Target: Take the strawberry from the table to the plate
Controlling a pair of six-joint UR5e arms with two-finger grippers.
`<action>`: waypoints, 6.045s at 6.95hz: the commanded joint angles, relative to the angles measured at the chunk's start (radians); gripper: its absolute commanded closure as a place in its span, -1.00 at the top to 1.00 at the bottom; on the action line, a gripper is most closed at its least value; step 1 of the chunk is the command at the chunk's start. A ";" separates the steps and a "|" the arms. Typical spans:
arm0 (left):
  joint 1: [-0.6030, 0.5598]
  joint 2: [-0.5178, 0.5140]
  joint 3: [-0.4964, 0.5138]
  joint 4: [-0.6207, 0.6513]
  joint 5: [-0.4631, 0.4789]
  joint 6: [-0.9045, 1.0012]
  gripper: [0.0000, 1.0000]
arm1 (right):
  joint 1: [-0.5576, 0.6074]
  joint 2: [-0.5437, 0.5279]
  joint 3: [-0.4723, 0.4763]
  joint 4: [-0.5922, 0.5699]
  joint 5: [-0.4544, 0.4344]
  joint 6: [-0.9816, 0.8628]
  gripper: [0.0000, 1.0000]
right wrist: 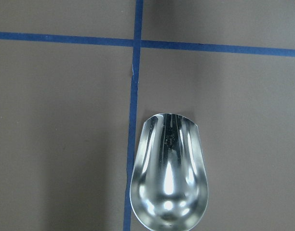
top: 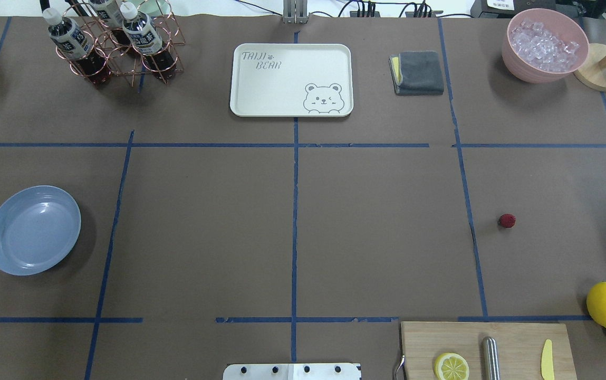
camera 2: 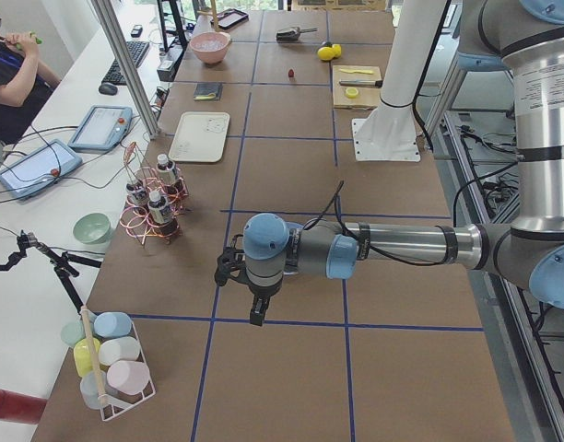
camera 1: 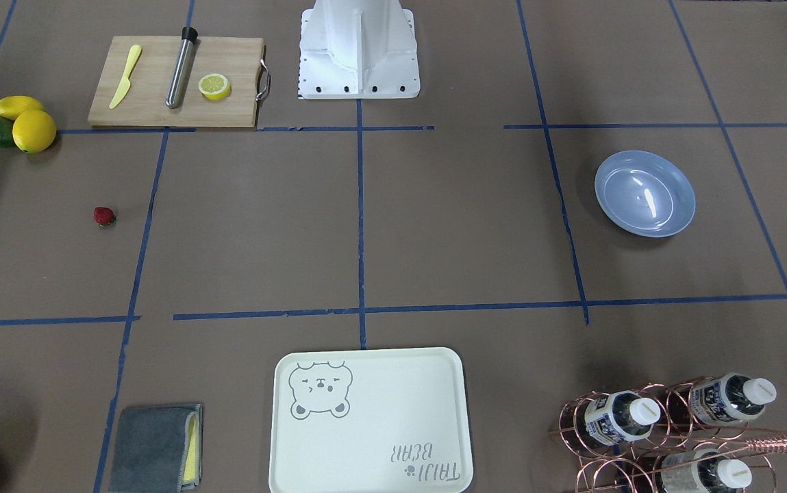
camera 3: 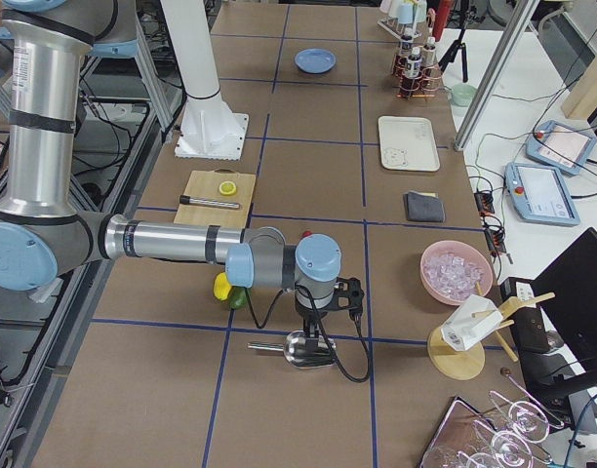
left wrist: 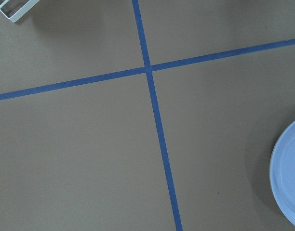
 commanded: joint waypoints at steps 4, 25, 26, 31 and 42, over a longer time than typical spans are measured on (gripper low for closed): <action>0.000 0.000 -0.012 -0.003 0.000 0.002 1.00 | -0.002 0.034 0.009 0.005 -0.005 -0.002 1.00; 0.630 0.003 0.311 -1.140 0.245 -0.954 -0.28 | -0.005 0.046 -0.052 0.242 0.055 0.110 1.00; 0.632 0.005 0.311 -1.143 0.244 -0.952 -0.99 | -0.005 0.045 -0.052 0.242 0.055 0.112 1.00; 0.632 -0.088 -0.050 -0.749 0.206 -1.018 -1.00 | -0.005 0.045 -0.049 0.242 0.058 0.124 1.00; 1.106 -0.706 0.173 -0.431 0.588 -1.425 -1.00 | -0.003 0.043 -0.048 0.242 0.057 0.130 1.00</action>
